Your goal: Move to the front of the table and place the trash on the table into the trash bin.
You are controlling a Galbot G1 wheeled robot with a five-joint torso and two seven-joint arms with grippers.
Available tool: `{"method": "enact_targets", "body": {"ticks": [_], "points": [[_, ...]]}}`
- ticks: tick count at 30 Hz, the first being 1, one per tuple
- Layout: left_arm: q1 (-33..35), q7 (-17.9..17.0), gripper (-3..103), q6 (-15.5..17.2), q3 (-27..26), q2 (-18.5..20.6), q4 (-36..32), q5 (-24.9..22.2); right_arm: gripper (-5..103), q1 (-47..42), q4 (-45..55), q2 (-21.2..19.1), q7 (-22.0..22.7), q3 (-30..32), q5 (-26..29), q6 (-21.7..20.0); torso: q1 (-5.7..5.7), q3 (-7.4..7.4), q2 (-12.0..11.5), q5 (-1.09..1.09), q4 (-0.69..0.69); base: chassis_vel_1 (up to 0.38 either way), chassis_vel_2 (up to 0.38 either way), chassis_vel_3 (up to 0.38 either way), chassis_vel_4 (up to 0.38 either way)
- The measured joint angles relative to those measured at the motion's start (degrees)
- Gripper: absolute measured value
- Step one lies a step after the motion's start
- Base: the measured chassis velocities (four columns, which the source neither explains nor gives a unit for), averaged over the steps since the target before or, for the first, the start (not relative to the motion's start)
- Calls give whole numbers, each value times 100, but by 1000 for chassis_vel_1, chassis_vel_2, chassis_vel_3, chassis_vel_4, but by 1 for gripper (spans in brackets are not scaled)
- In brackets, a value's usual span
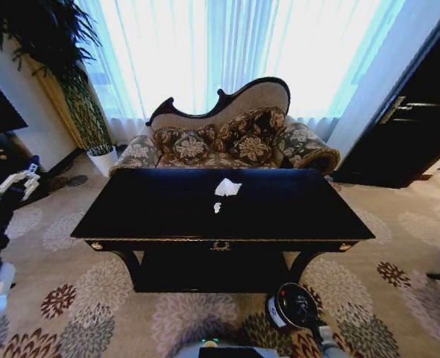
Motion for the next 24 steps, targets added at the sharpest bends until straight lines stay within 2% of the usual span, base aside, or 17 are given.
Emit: {"method": "enact_targets", "body": {"ticks": [1,2,4,9,10,11,13,16,17,19,22,24], "points": [[8,-1,100,2,-11,-6,-7,-9,7,0,16,7,6,-23,17,-19,0,0,0,1,0,0,0,0,0],[8,-1,100,2,-11,-6,-7,-9,7,0,16,7,6,-23,17,-19,0,0,0,1,0,0,0,0,0],[16,-2,100,4,-27,-10,-9,-14,19,-20,82,14,-23,-48,40,-22,0,0,0,1,0,0,0,0,0],[-4,-5,100,6,-22,-11,14,-14,30,-107,276,37,-158,-80,46,16,0,0,0,1,0,0,0,0,0],[-21,-5,100,7,16,-20,25,-14,41,-149,342,43,-212,-93,19,48,0,0,0,0,0,0,0,0,0],[-30,-5,100,8,40,-32,33,-10,46,-185,394,51,-252,-94,-6,66,0,0,0,0,0,0,0,0,0],[-37,-5,100,9,60,-44,39,-6,46,-225,457,58,-291,-91,-18,81,0,0,0,1,0,0,0,0,0],[-67,-5,100,8,88,-65,79,-1,62,-602,1004,50,-583,-75,-21,151,0,0,0,2,0,0,0,0,0],[-81,-3,100,8,99,-66,99,-3,67,-783,1241,17,-704,-86,-25,237,0,0,0,2,0,0,0,0,0],[-97,-3,100,7,120,-68,115,-3,67,-921,1419,-22,-798,-97,-42,346,0,0,0,2,-1,0,0,0,0],[-199,-2,100,2,340,-114,146,80,85,-1588,2275,-229,-1197,-98,-90,861,-1,0,0,0,0,0,0,0,0],[-216,-1,100,1,425,-138,146,136,85,-1764,2518,-258,-1286,-78,-23,936,0,-1,0,1,-2,0,0,0,0]]}}
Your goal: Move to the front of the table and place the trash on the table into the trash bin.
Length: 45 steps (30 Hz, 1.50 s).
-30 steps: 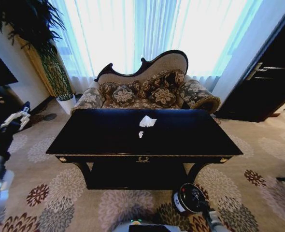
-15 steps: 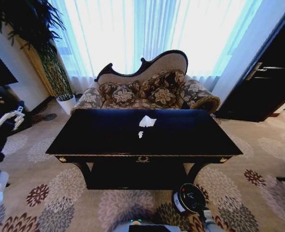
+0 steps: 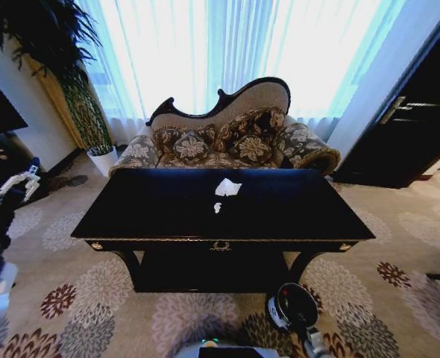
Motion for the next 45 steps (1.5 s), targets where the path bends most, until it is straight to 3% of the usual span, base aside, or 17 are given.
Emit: {"method": "enact_targets", "body": {"ticks": [2,5,9,11,15,21,31,36,39,40,41,43,45], "points": [[-32,6,100,-7,313,-83,-10,253,95,-580,830,-20,-223,141,377,112,0,0,0,-1,1,0,0,0,0],[-76,13,100,-11,549,-132,-30,389,99,-1011,1547,42,-372,288,724,124,0,0,0,-2,-1,0,0,0,0],[-80,15,100,-18,781,-140,-11,507,100,-1440,2362,124,-692,468,1049,232,0,0,0,-2,0,0,0,0,0],[-72,15,100,-29,952,-90,49,683,100,-1715,2938,159,-1144,598,1283,496,0,0,0,0,1,0,0,0,0],[-78,15,100,-35,1119,-86,58,842,100,-1986,3617,159,-1483,713,1538,786,0,0,1,0,0,0,0,0,0],[80,1,100,-72,1384,-313,-71,1201,100,-2119,4722,184,-1572,993,2074,664,0,0,0,-1,1,0,0,0,0],[213,-93,100,-34,886,-263,-153,999,100,-2081,5550,-109,-1840,1120,2456,573,0,0,0,0,0,0,0,0,0],[307,-162,100,-26,704,-253,-155,990,100,-1659,5873,-350,-1127,1017,2594,201,0,0,0,0,1,0,0,0,0],[402,-278,100,46,479,-161,-157,704,100,-1182,6122,-502,190,851,2566,-390,0,1,0,0,1,0,0,0,0],[422,-287,100,67,423,-142,-158,625,100,-1089,6173,-523,470,826,2563,-520,0,1,0,0,1,0,0,0,0],[422,-287,100,67,423,-142,-158,625,100,-1089,6173,-523,470,826,2563,-520,0,1,0,0,1,0,0,0,0],[489,-311,100,126,260,-56,-162,432,100,-676,6301,-625,1432,747,2480,-968,0,1,0,0,2,0,0,0,0],[523,-320,100,157,177,6,-163,381,100,-347,6318,-734,1864,682,2316,-1176,0,1,0,0,1,0,0,0,0]]}}
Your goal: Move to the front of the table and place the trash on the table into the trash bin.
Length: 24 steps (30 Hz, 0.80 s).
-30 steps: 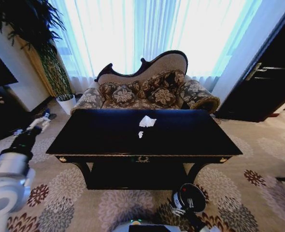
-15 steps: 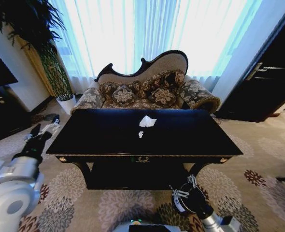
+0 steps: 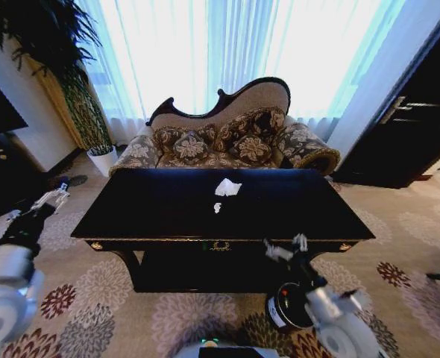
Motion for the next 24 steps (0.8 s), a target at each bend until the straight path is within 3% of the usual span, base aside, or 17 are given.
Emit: {"method": "enact_targets", "body": {"ticks": [10,16,21,22,24], "points": [[224,2,100,55,-304,-13,0,-134,100,1123,10,-311,684,-614,-113,-626,0,0,0,-1,0,0,0,0,0],[295,6,100,50,-466,-81,0,-223,100,1910,-354,-657,765,-971,23,-862,0,0,-1,1,0,0,0,0,0],[253,-11,100,76,-288,-152,1,-49,100,2568,-883,-910,768,-1204,102,-910,0,0,0,-1,2,0,0,0,0],[272,-137,100,294,-121,-135,2,79,100,2715,-1098,-917,756,-1230,162,-910,1,0,-1,0,0,0,0,0,0],[296,-186,100,372,-76,-111,3,139,100,2737,-1151,-909,756,-1234,203,-919,1,0,0,0,-1,0,0,0,0]]}}
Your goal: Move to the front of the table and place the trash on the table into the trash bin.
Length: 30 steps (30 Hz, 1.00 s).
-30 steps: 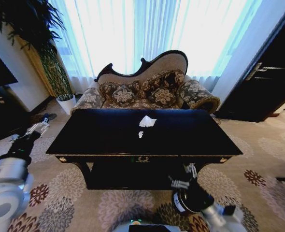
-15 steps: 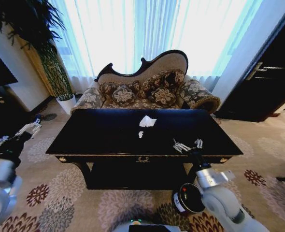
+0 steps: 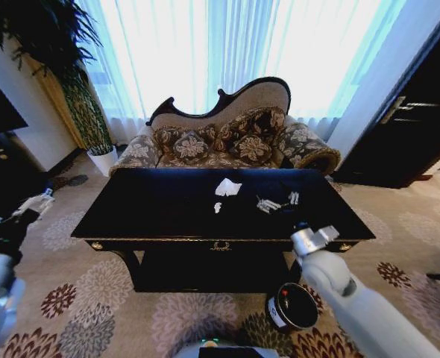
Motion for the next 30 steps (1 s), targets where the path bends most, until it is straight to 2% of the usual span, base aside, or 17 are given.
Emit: {"method": "enact_targets", "body": {"ticks": [2,5,7,9,10,11,12,16,20,21,22,27,28,30], "points": [[82,-77,100,199,99,113,1,217,100,69,-130,1,70,-48,135,-102,0,0,0,1,0,0,0,0,0],[81,-48,100,235,232,262,2,386,100,108,-202,-43,165,-72,159,-155,-1,-1,0,0,2,0,0,0,0],[29,293,100,73,431,512,3,513,100,114,-270,-59,234,-66,131,-164,0,-1,0,0,-2,0,0,0,0],[2,547,100,-101,524,613,3,330,100,134,-304,-38,242,-79,127,-170,0,-1,0,1,-2,0,0,0,0],[-44,617,100,-74,575,657,3,-86,100,153,-310,-15,243,-110,137,-186,0,-1,0,2,-2,0,0,0,0],[-44,617,100,-74,575,657,3,-86,100,153,-310,-15,243,-110,137,-186,0,-1,0,2,-2,0,0,0,0],[-81,619,100,102,604,646,2,-664,100,263,-332,13,251,-222,163,-240,0,-1,0,2,-4,0,0,0,0],[-8,760,100,160,585,518,3,-591,100,637,-384,18,242,-542,199,-374,0,-1,0,-1,-1,0,0,0,0],[349,867,100,167,224,329,3,-313,100,1406,-705,19,243,-1292,231,-502,0,-1,0,-1,1,0,0,0,0],[349,867,100,167,224,329,3,-313,100,1406,-705,19,243,-1292,231,-502,0,-1,0,-1,1,0,0,0,0],[526,872,100,169,35,243,4,-226,100,1857,-897,5,244,-1705,250,-517,0,-1,0,1,0,0,0,0,0],[825,866,100,162,-292,0,3,-181,100,3177,-1472,1,265,-2885,286,-619,0,-1,0,-1,3,0,0,0,0],[825,866,100,162,-292,0,3,-181,100,3177,-1472,1,265,-2885,286,-619,0,-1,0,-1,3,0,0,0,0],[914,852,100,160,-399,-82,4,-180,100,3591,-1647,20,240,-3267,486,-840,0,0,0,0,2,0,0,0,0]]}}
